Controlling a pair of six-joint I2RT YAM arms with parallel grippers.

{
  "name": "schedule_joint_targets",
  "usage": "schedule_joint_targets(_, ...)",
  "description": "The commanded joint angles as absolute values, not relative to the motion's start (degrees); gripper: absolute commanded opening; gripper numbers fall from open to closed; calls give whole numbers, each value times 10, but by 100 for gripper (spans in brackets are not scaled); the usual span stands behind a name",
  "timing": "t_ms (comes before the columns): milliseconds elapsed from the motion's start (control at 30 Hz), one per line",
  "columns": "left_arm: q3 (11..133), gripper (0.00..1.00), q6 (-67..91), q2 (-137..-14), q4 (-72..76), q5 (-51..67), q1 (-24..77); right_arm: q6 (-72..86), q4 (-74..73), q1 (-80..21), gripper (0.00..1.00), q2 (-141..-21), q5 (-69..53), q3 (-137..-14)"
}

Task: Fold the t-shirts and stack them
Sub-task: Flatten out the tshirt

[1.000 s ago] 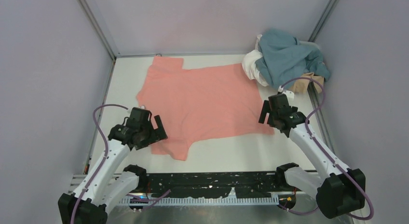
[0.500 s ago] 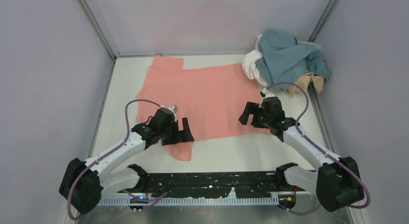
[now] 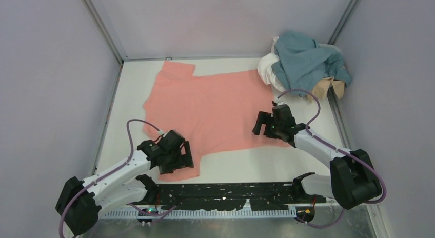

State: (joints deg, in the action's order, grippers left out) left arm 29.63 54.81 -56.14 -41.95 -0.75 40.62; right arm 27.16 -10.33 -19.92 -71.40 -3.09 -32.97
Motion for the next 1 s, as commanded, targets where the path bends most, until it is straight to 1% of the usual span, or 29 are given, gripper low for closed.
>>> schedule_joint_targets(0,299,100,623,-497,-582,-69,416,276,-104,-201,95,-710,38,-324)
schedule_joint_targets(167,296,100,649,-440,-634,-46,416,284,-124,-199,95,-743,70,-327)
schedule_joint_targets(300,307,100,640,-407,-656,-42,417,283,-128,-197,95,-726,63,-332)
schedule_joint_targets(433,369,100,582,-372,-631,-44,417,274,-152,-197,95,-667,69,-340)
schedule_joint_targets(533,411,100,536,-361,-552,-102,417,261,-157,-197,95,-623,66,-344)
schedule_joint_targets(600,428,100,495,-389,-467,-111,417,258,-142,-197,95,-607,51,-338)
schedule_joint_targets(667,453,100,471,-446,-416,-129,417,260,-121,-197,95,-606,31,-331)
schedule_joint_targets(833,521,99,451,-627,-419,-188,392,282,-72,-197,95,-630,-11,-316)
schedule_joint_targets(967,515,100,477,-724,-416,-181,330,285,-66,-197,95,-646,-3,-313)
